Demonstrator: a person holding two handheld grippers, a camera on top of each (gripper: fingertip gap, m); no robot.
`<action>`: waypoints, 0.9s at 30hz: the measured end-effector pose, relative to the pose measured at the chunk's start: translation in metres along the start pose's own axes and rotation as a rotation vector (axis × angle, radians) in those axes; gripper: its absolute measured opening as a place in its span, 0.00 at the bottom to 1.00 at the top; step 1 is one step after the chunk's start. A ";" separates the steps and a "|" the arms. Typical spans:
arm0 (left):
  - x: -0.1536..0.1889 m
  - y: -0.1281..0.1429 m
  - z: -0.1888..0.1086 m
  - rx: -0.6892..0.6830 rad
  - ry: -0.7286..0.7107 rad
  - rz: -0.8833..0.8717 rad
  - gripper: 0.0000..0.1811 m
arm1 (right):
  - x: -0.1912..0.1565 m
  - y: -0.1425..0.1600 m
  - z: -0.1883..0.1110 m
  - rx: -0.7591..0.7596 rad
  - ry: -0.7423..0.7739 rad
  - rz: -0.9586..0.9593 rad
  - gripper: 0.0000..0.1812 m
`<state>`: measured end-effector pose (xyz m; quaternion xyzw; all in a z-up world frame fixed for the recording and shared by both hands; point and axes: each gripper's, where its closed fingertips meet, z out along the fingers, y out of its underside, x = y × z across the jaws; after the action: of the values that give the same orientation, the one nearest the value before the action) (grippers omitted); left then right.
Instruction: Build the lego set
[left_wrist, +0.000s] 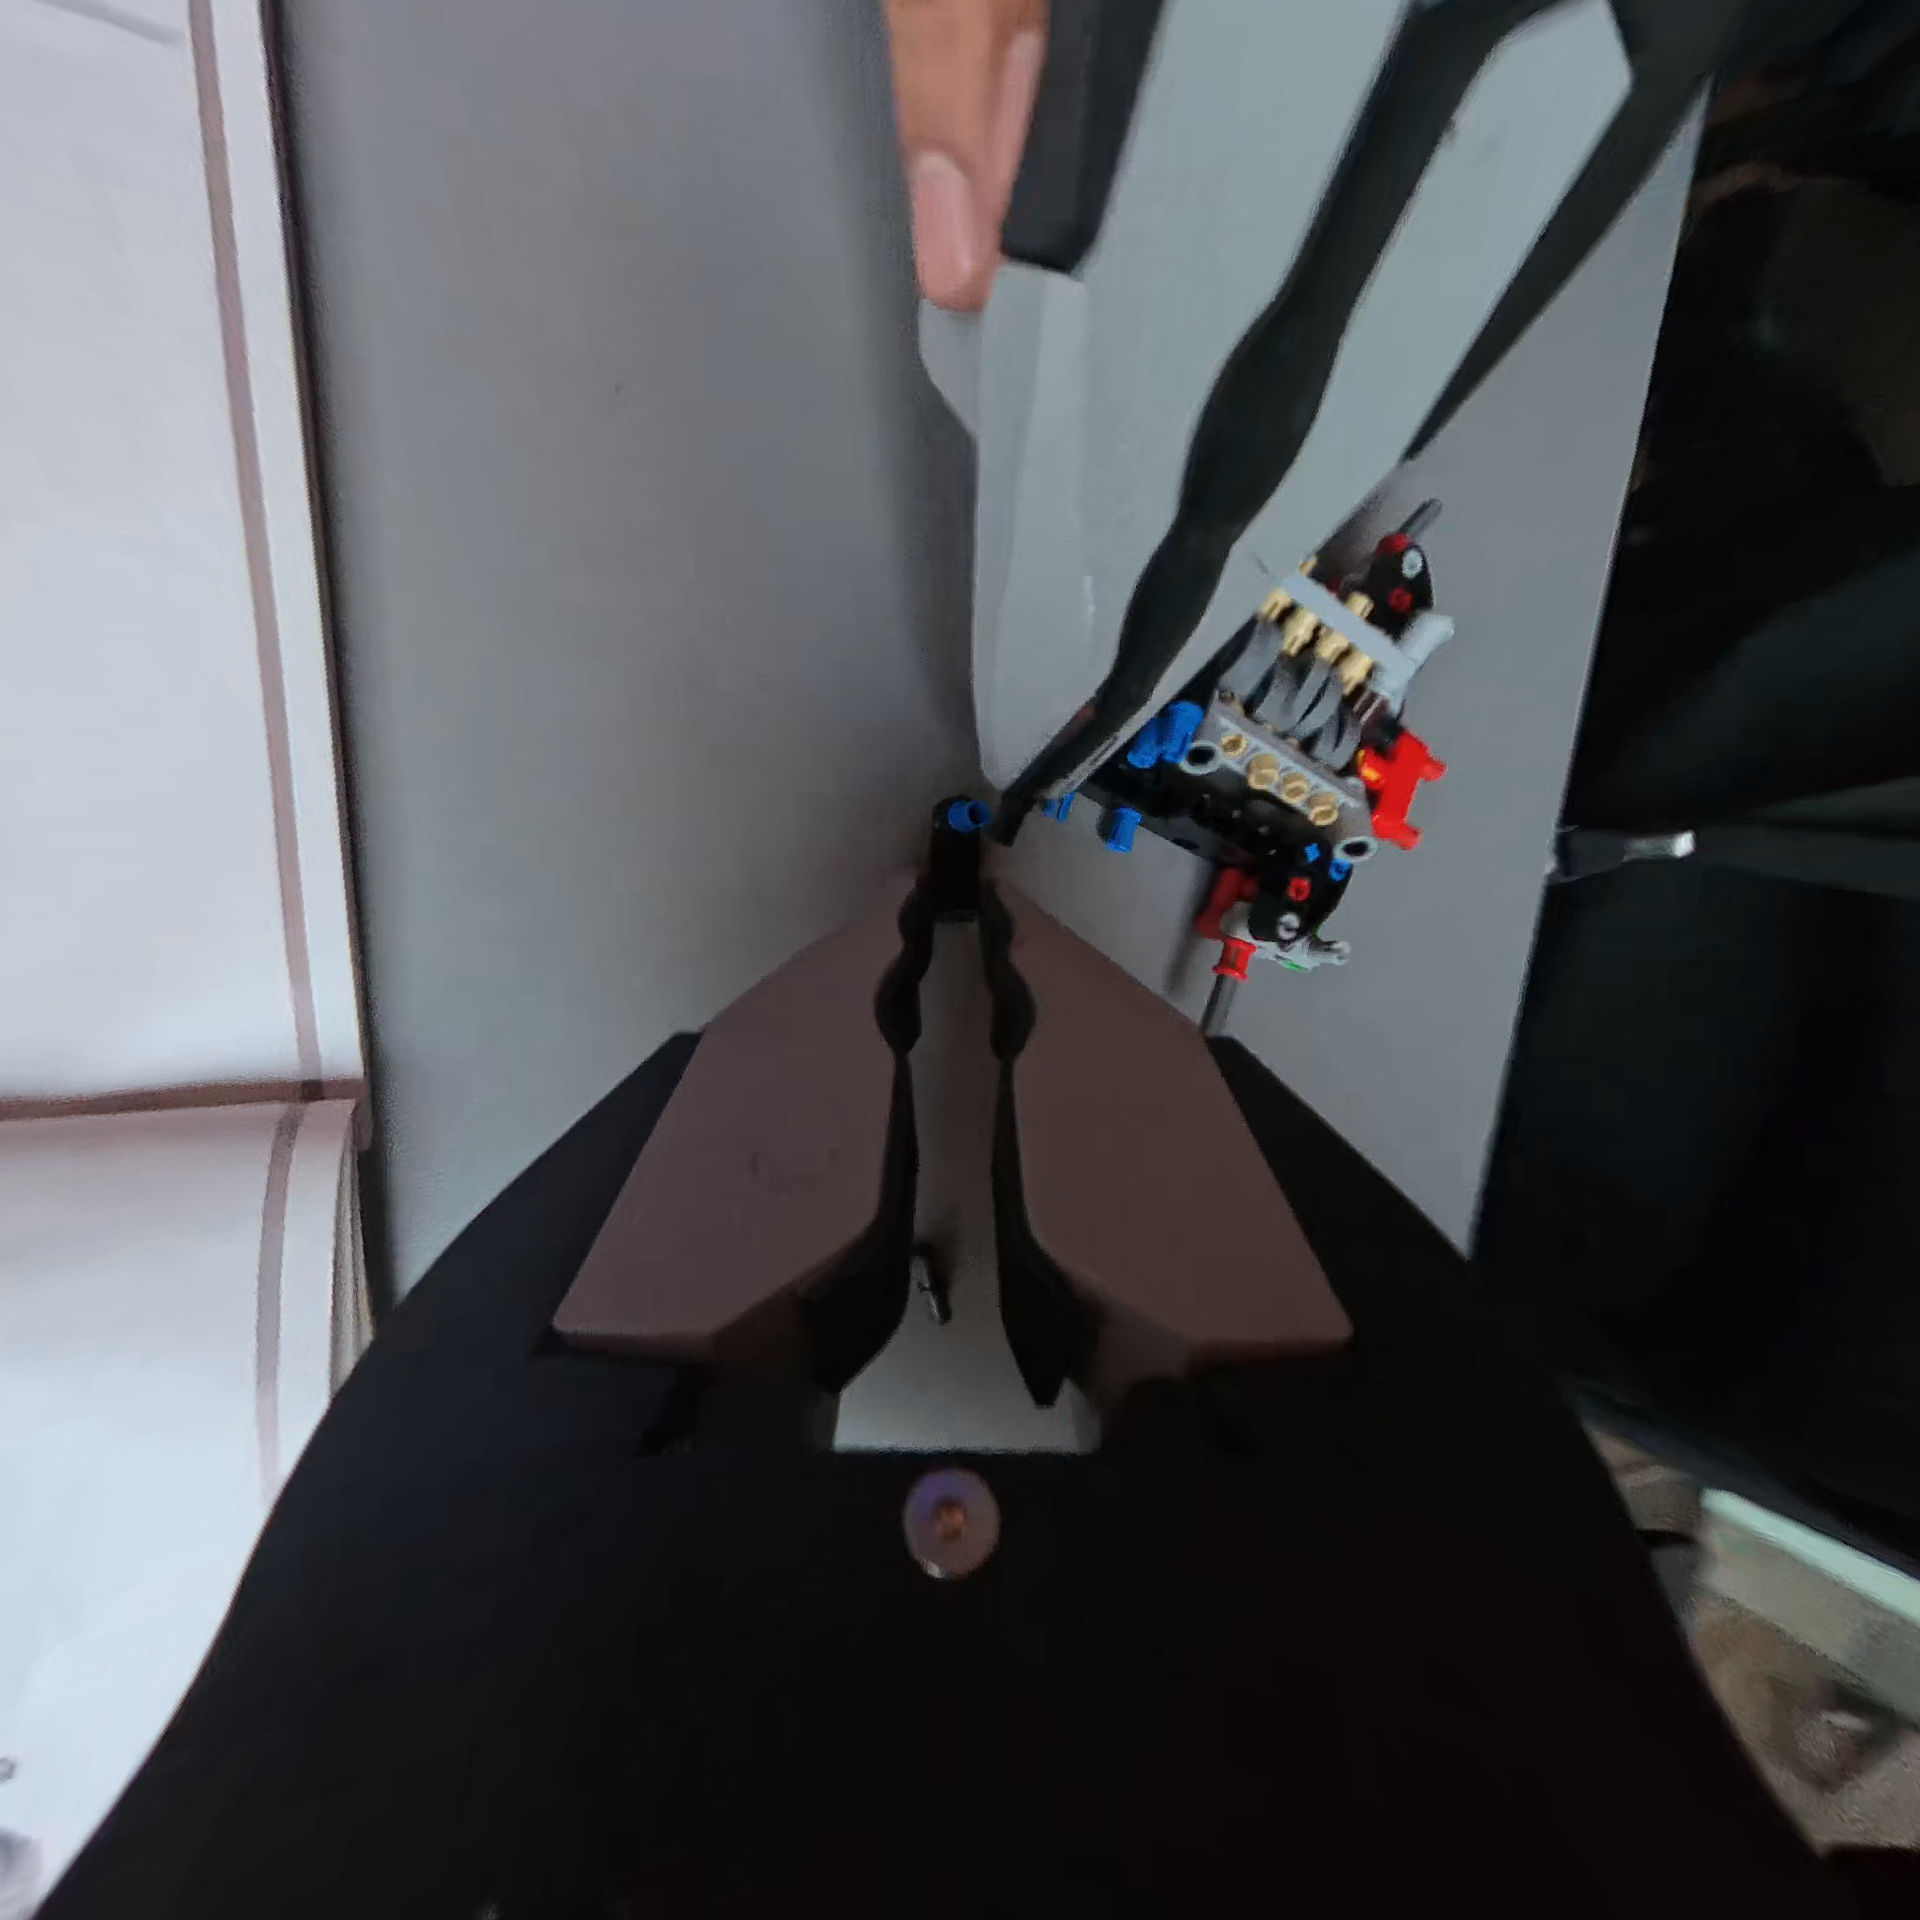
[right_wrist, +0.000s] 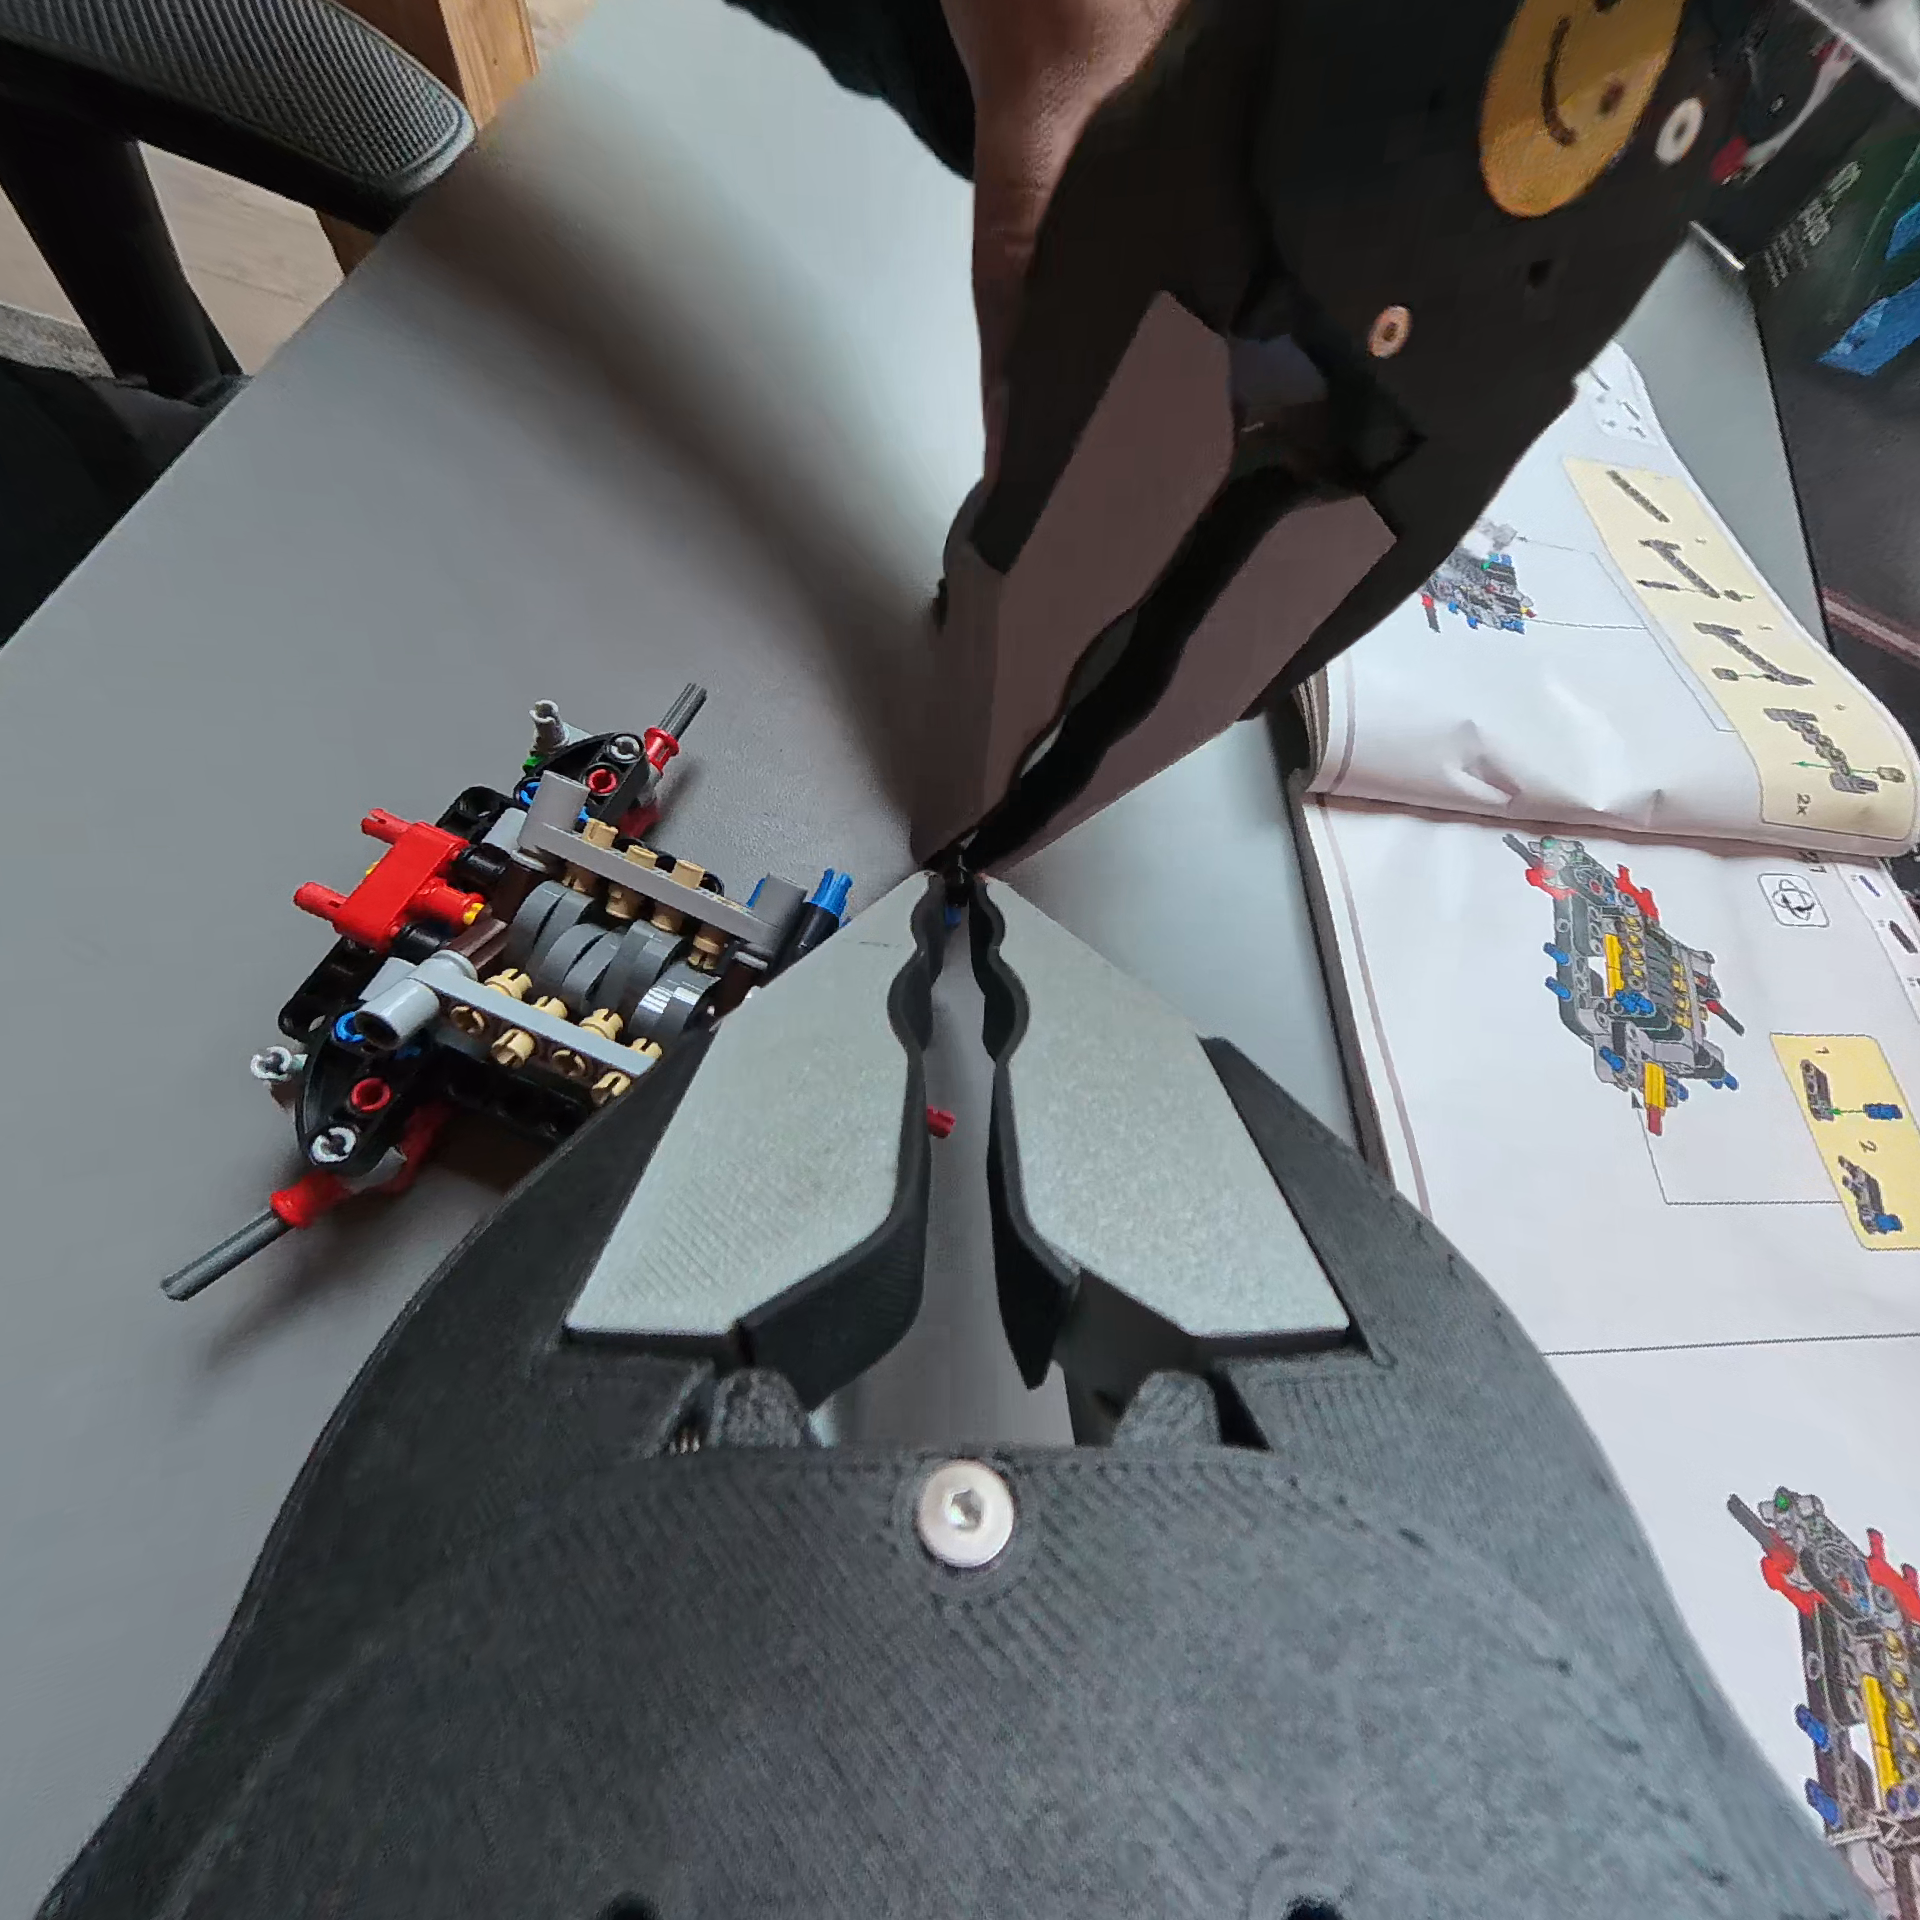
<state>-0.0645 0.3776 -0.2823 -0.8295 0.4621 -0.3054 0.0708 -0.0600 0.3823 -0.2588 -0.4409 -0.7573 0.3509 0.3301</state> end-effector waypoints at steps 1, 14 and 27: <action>0.000 -0.001 0.000 -0.002 0.037 -0.065 0.03 | 0.000 0.001 0.001 -0.009 0.004 -0.003 0.01; -0.010 -0.009 -0.005 0.014 0.351 -0.447 0.02 | 0.013 0.019 0.010 -0.135 0.067 0.015 0.01; -0.004 0.000 -0.020 0.049 0.025 -0.054 0.16 | 0.021 0.014 0.002 -0.074 0.061 0.099 0.01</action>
<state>-0.0775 0.3846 -0.2677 -0.8358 0.4326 -0.3291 0.0771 -0.0633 0.4059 -0.2673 -0.5000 -0.7369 0.3249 0.3186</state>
